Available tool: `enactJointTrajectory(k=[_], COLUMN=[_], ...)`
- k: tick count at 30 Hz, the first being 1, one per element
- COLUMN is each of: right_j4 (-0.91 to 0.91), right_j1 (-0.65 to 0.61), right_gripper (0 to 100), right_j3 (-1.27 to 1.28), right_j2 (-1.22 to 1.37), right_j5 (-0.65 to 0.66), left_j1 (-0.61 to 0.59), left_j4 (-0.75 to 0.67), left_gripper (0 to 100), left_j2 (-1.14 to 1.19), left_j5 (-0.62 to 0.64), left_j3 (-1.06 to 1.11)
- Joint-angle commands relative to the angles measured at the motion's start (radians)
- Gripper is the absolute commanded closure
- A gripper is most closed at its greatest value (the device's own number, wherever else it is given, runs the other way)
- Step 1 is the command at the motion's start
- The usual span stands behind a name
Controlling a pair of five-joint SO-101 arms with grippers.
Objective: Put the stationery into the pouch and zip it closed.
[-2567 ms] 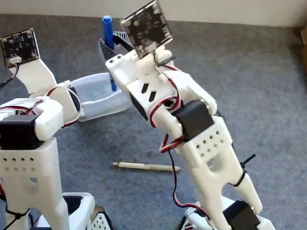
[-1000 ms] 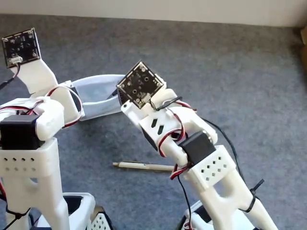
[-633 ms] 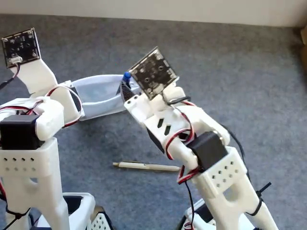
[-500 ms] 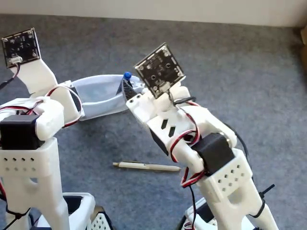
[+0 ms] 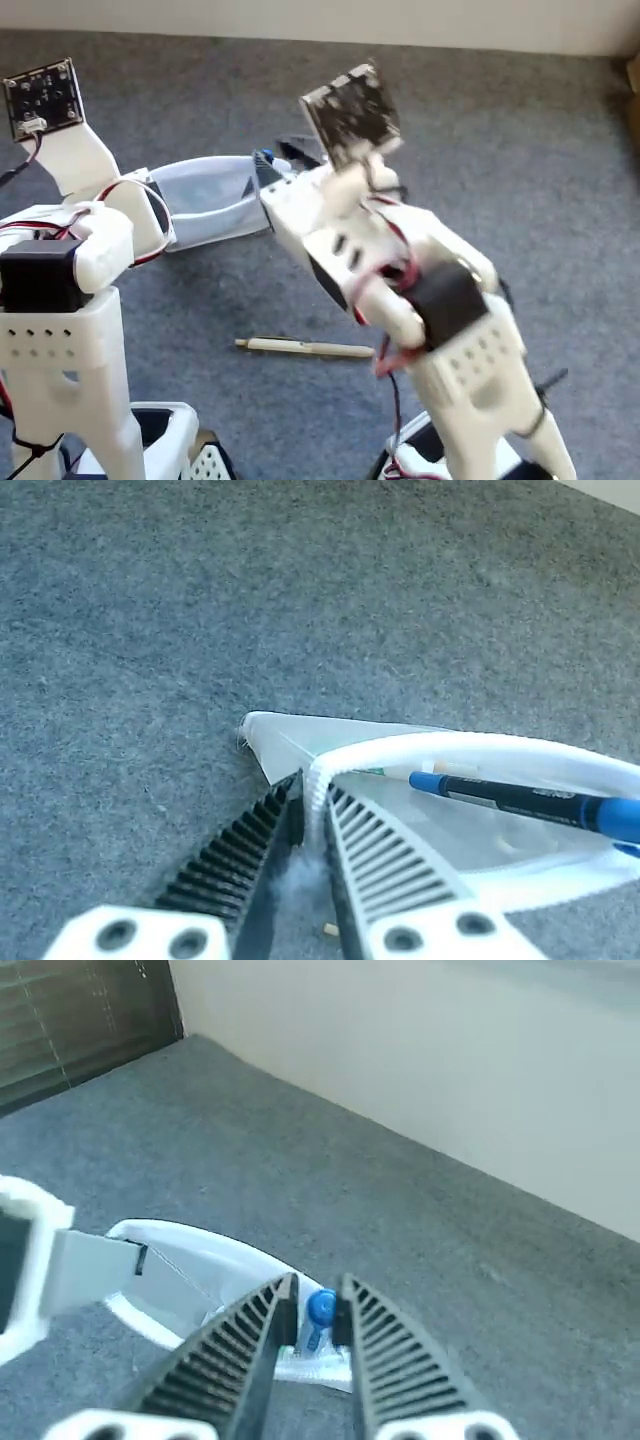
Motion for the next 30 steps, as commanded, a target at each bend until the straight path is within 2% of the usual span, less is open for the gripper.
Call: enactJointTrajectory(k=[1,5,10,15,23,30], right_j4=[-0.044,-0.036,-0.031,0.099,0.364,0.423], right_j1=[-0.005,-0.027,-0.027,-0.027,-0.025,-0.033], right_gripper=[99.3,99.3,99.3,99.3,99.3,98.9], right_j3=[-0.051,-0.050,-0.053,-0.056,-0.056,-0.004], right_j2=[0.091,0.159,0.084,-0.021,-0.050,-0.041], right_j5=[-0.017,-0.017,-0.012,-0.009,-0.009,-0.008], left_j1=[0.010,0.008,0.008,0.002,-0.163,-0.289], left_j4=[-0.003,-0.003,-0.003,-0.003,-0.009,-0.025], left_gripper=[99,99,99,99,99,99], left_j2=[-0.010,-0.010,-0.010,-0.010,-0.010,-0.010], left_j5=[0.003,0.003,0.003,0.003,0.003,0.008], left_j3=[-0.010,-0.010,-0.010,-0.010,-0.019,-0.021])
